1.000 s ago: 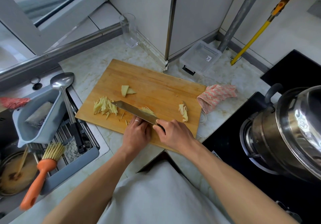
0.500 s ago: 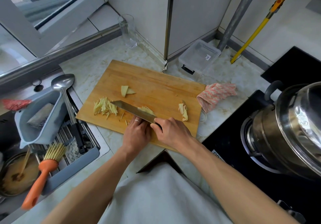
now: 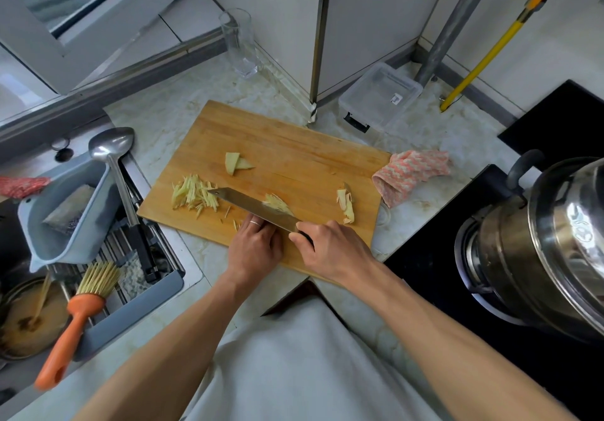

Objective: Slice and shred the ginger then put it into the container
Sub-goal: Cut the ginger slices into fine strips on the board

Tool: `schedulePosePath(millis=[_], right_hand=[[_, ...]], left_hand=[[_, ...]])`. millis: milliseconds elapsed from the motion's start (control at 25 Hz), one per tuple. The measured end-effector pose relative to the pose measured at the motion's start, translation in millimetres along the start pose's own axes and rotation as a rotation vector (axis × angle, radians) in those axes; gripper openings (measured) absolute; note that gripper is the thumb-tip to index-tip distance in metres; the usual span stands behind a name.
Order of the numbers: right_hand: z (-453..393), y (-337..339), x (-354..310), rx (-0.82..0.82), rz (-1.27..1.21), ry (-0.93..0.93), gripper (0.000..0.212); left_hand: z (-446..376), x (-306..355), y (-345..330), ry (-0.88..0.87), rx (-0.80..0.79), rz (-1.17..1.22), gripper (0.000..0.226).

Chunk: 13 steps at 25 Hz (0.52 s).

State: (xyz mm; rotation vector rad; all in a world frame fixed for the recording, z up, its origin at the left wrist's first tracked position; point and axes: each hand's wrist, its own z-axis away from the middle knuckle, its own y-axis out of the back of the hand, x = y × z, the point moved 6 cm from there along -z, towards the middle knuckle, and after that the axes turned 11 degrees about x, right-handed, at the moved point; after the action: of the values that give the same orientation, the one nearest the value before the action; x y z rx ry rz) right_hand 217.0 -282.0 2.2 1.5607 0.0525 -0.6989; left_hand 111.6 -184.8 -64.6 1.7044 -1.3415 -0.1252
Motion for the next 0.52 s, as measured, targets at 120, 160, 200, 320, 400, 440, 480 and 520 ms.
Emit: schedulePosePath(millis=[120,160,200,320,400,440,480,520], right_hand=[[-3.0,-2.7,1.2,0.0,-0.009,-0.009,0.036],[-4.9,-3.4,1.5,0.011,-0.009,-0.012,0.036],[-6.0,-4.2,1.1,0.022,-0.008,-0.015,0.037],[-4.3,-4.7,-1.8,0.043,-0.005,-0.004,0.039],[-0.6,-2.3,-2.4,0.048,-0.013,0.002,0.039],[0.9,-1.0,-2.5,0.046,-0.014,0.003,0.039],[1.9,-0.1,-2.2,0.041,-0.009,0.005,0.039],[1.6,0.0,-1.7,0.035,-0.003,0.005,0.039]], left_hand=[[0.9,0.2,0.5,0.007,0.002,0.009,0.032],[-0.2,0.5,0.2,0.018,-0.001,0.012,0.032],[-1.0,0.8,-0.1,0.028,-0.001,0.016,0.032],[1.0,1.1,1.4,0.014,0.008,0.026,0.033],[0.1,1.8,2.5,-0.002,0.027,0.022,0.032],[-0.8,2.5,3.6,-0.009,0.04,0.018,0.031],[-1.1,3.8,4.5,-0.018,0.053,0.02,0.031],[-1.3,5.1,5.4,-0.026,0.063,0.025,0.03]])
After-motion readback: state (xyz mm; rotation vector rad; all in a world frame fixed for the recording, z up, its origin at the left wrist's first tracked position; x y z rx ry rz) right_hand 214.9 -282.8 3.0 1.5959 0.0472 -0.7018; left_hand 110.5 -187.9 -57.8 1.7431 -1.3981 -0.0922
